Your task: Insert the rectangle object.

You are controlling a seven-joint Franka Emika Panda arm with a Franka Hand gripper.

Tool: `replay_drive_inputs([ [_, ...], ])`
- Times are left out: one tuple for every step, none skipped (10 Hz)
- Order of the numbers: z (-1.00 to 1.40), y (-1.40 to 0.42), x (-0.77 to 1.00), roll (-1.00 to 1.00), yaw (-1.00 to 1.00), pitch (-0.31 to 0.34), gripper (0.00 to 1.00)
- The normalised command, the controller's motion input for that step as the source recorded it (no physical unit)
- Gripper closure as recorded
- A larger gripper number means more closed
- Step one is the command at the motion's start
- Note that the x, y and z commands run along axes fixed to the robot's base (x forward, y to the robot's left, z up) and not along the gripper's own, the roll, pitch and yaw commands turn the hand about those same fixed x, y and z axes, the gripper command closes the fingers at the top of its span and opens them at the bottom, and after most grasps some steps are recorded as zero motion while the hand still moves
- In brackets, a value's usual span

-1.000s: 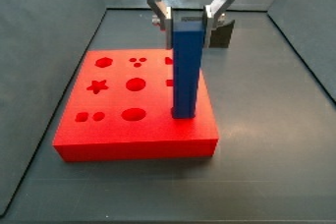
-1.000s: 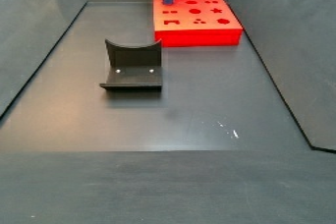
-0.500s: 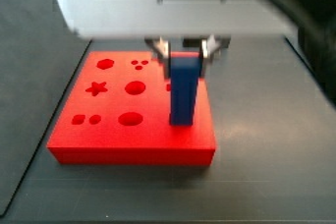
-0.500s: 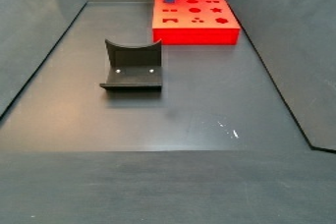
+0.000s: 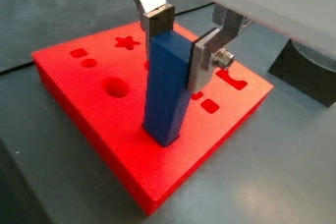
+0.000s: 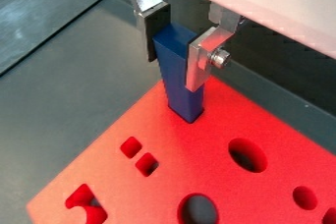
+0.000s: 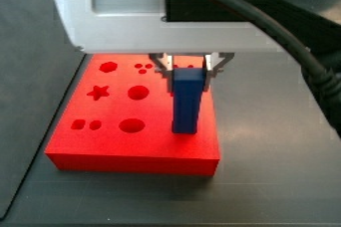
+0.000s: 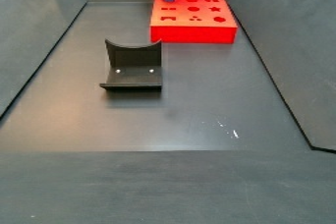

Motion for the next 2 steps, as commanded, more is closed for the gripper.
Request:
replay_drive_inputs([
  [0.0, 0.0, 0.0, 0.0, 0.0, 0.0, 1.0],
  [0.0, 0.0, 0.0, 0.0, 0.0, 0.0, 1.0],
])
